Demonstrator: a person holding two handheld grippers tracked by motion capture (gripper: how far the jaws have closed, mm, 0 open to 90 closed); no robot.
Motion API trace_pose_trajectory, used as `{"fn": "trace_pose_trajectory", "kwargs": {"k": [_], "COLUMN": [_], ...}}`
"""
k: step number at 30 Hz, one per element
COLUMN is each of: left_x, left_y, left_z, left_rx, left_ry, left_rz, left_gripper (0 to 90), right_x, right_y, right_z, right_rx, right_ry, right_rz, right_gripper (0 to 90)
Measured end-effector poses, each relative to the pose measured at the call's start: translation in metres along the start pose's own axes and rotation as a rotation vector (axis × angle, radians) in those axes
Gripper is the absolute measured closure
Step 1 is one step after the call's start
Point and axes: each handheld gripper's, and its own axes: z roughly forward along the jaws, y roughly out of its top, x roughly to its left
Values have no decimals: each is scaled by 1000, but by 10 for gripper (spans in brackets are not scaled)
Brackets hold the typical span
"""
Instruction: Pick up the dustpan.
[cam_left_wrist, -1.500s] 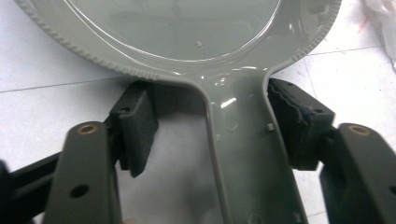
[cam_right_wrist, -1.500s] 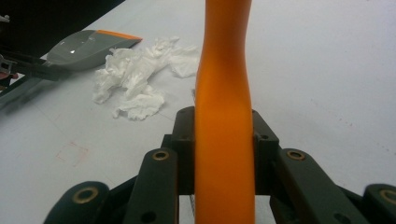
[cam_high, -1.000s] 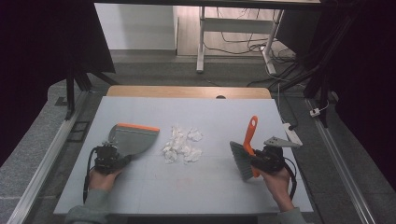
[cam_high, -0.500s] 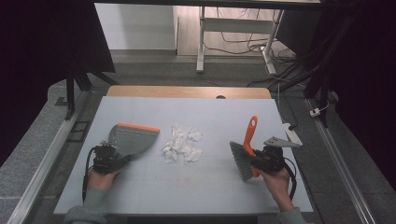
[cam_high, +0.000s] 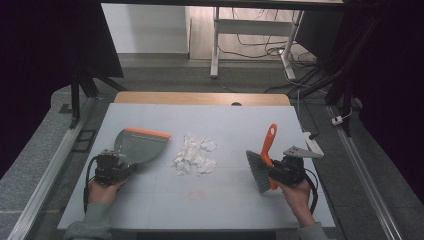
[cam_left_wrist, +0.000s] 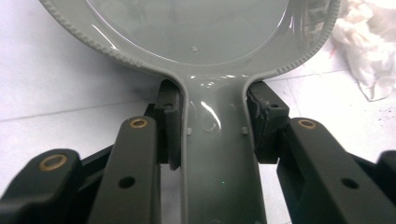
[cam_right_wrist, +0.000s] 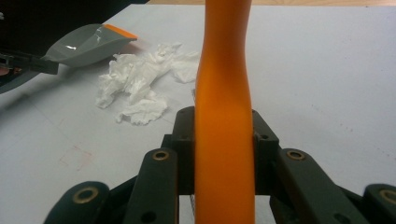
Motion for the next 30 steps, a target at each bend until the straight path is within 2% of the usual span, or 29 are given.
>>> {"fn": "trace_pose_trajectory", "kwargs": {"k": [6,11,13,22,26,27,28,30], "left_x": [7,10,13,16,17,17,19,19], "left_y": [3,4,4,5,7,7,7,7], "left_z": [-9,-17,-22,-27,-32,-32,-36,-40], "left_rx": [-30,-48,-64,-69,-73,-73,-81,-83], "left_ry": [-35,-34,-50,-53,-71,-71,-85,-83], "left_rz": [23,40,53,101,147,147,169,188], "left_gripper": [619,619,620,620,620,620,620,620], "right_x": [-1,-2,-2,-1,0,0,0,0], "right_y": [2,2,2,3,2,2,2,2], "right_z": [-3,-5,-5,-4,-2,-2,-2,-2], "right_rx": [-21,-26,-24,-25,-22,-21,-22,-23], "right_ry": [5,9,6,6,11,11,12,12], "right_rz": [5,11,9,5,0,0,0,0], "right_gripper": [700,699,699,699,700,700,699,699]}}
